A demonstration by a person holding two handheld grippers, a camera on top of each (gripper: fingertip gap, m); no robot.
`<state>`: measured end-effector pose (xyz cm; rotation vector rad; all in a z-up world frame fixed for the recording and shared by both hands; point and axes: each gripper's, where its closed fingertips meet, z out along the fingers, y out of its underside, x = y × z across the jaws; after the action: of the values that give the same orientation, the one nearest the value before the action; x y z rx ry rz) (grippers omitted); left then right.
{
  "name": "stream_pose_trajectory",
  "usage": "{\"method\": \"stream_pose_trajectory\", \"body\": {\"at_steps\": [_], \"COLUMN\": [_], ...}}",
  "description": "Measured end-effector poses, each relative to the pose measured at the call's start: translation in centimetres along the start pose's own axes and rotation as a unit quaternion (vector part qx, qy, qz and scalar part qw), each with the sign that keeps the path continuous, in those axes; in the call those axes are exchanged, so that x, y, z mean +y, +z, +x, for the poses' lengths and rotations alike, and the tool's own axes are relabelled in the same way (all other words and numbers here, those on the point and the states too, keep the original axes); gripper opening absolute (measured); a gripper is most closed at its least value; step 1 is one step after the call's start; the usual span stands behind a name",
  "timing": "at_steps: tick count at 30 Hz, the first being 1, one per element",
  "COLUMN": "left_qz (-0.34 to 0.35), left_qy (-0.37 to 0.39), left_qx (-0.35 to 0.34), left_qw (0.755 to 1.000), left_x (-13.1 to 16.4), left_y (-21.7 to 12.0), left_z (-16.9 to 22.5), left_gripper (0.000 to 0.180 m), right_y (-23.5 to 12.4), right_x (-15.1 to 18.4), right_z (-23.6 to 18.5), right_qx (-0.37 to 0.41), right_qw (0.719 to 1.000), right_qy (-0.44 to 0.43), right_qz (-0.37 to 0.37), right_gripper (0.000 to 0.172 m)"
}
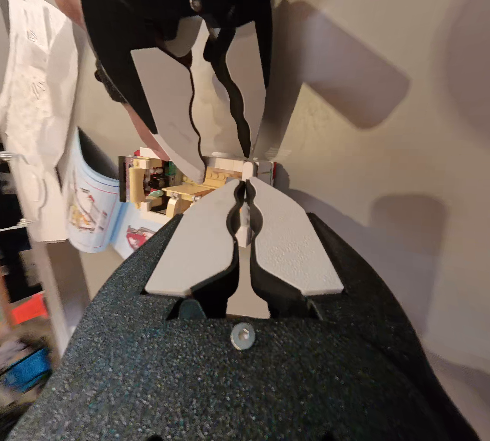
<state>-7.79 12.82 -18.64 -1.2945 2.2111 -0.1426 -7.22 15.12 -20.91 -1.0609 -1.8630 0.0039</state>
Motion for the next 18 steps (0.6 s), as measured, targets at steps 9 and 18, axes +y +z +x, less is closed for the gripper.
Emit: {"method": "stream_pose_trajectory", "body": {"at_steps": [9, 18], "left_qz": [0.009, -0.058], "left_qy": [-0.068, -0.075], "left_qx": [0.109, 0.129], "left_qw": [0.992, 0.987], "left_x": [-0.60, 0.28], "left_y": [0.37, 0.53], "left_z": [0.53, 0.66], "left_gripper": [0.015, 0.011], "right_y": [-0.02, -0.01], "right_x": [-0.05, -0.07], "right_z": [0.01, 0.05], "right_qx": [-0.002, -0.001], "right_qw": [1.000, 1.000], "right_qy": [0.002, 0.003], "right_qz": [0.004, 0.004], "right_gripper": [0.045, 0.045]}}
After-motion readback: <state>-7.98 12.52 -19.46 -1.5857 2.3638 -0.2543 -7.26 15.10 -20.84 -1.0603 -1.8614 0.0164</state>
